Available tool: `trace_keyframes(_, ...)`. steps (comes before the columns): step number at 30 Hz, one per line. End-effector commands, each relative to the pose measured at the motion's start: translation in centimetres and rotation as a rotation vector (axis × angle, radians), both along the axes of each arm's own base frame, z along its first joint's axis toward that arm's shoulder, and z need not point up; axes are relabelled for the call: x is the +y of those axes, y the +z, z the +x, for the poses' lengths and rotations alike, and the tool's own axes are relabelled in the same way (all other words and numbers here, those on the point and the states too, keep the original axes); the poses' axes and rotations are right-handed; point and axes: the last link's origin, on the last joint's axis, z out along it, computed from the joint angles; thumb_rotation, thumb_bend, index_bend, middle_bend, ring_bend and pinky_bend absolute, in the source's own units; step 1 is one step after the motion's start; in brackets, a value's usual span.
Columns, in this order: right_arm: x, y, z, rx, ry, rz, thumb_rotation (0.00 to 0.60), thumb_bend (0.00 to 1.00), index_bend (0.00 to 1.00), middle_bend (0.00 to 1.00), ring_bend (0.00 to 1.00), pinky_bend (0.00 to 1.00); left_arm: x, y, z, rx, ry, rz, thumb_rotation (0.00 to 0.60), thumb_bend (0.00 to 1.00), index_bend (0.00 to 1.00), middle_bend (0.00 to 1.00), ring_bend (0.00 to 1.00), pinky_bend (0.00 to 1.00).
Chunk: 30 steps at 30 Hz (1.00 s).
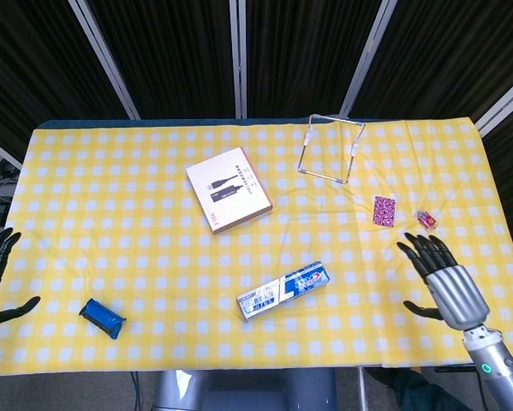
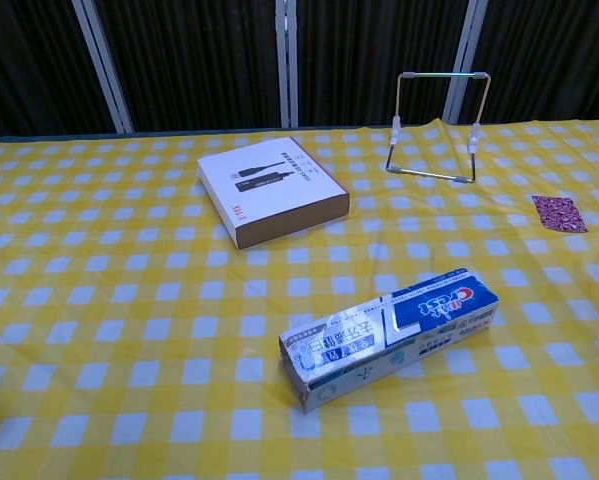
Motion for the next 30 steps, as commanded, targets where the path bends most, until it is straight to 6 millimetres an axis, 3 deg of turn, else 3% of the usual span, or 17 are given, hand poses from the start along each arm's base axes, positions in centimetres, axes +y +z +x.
trace_keyframes(1, -3.2, -2.9, 3.0, 0.036, 0.086, 0.199, 0.6, 0.01, 0.01, 0.03, 0.0, 0.08, 0.4, -0.4, -0.2, 0.006, 0.017, -0.01, 0.6, 0.0, 0.0, 0.0, 0.0, 0.0)
trace_keyframes(6, -4.9, -6.6, 6.1, 0.138, 0.165, 0.334, 0.6, 0.03, 0.02, 0.04, 0.0, 0.1, 0.9, -0.7, -0.5, 0.018, 0.037, -0.017, 0.6, 0.0, 0.0, 0.0, 0.0, 0.0)
trace_keyframes(16, -6.6, -12.5, 10.1, 0.281, 0.269, 0.429, 0.6, 0.09, 0.05, 0.07, 0.01, 0.16, 1.2, -0.7, -1.0, 0.02, 0.065, -0.019, 0.6, 0.0, 0.0, 0.0, 0.0, 0.0)
trace_keyframes(22, -7.3, -14.7, 11.4, 0.261, 0.242, 0.46, 0.6, 0.17, 0.06, 0.08, 0.03, 0.18, 1.3, -1.0, -1.2, 0.024, 0.074, -0.031, 0.6, 0.0, 0.0, 0.0, 0.0, 0.0)
trace_keyframes(30, -7.7, -16.5, 12.0, 0.255, 0.227, 0.456, 0.6, 0.24, 0.2, 0.26, 0.16, 0.22, 1.3, -0.8, -1.3, 0.014, 0.078, -0.028, 0.6, 0.0, 0.0, 0.0, 0.0, 0.0)
